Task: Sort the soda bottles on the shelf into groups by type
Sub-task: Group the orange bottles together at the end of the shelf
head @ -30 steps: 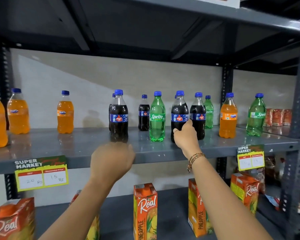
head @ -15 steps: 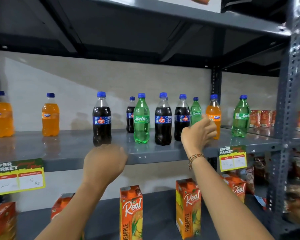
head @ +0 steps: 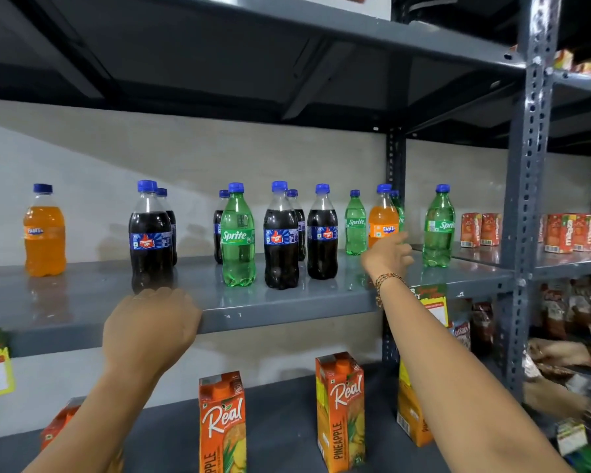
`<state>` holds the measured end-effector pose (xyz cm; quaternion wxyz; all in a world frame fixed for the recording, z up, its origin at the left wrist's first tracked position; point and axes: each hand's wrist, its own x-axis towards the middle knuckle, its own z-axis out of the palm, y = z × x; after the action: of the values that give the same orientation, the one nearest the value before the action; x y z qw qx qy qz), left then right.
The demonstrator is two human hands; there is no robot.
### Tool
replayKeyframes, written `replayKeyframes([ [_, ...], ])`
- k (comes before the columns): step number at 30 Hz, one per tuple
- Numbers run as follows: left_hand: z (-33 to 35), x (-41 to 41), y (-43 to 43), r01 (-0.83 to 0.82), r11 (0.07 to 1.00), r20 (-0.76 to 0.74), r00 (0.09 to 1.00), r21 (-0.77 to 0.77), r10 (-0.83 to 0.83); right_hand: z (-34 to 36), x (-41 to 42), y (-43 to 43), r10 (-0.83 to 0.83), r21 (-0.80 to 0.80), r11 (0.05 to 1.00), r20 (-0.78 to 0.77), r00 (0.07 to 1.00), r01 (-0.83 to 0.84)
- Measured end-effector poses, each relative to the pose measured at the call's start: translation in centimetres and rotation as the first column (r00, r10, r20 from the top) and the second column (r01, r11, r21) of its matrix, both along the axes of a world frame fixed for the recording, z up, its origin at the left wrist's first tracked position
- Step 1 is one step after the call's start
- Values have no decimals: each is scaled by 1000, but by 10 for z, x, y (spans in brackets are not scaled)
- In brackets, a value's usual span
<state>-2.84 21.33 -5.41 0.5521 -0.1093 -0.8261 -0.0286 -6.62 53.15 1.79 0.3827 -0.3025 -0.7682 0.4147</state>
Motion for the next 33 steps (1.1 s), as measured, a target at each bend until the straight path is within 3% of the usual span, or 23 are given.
replayKeyframes([
  [5,-2,1,-1,-7,1000,8,1000,-7,7,-3,6,-3,-57,-21,998,-35,998,56],
  [11,0,3,-2,-7,1000,51,999,-29,8,-7,40,-31,-19,-12,1000,-398,917,16],
  [14,2,6,-5,4,998,78,997,-70,1,-14,61,-72,99,38,995,-545,832,-93],
  [17,8,7,-16,50,983,104,994,-177,-32,-21,76,-124,298,134,952,-592,748,-274],
  [21,17,14,-54,37,969,89,996,-246,-16,-29,84,-198,558,224,816,-546,625,-533],
  [27,17,26,-155,-118,982,51,991,-147,127,-23,78,-308,767,205,594,-436,471,-778],
  [33,1,24,-212,-122,984,-31,992,-133,119,-9,42,-388,832,188,540,-267,487,-820],
])
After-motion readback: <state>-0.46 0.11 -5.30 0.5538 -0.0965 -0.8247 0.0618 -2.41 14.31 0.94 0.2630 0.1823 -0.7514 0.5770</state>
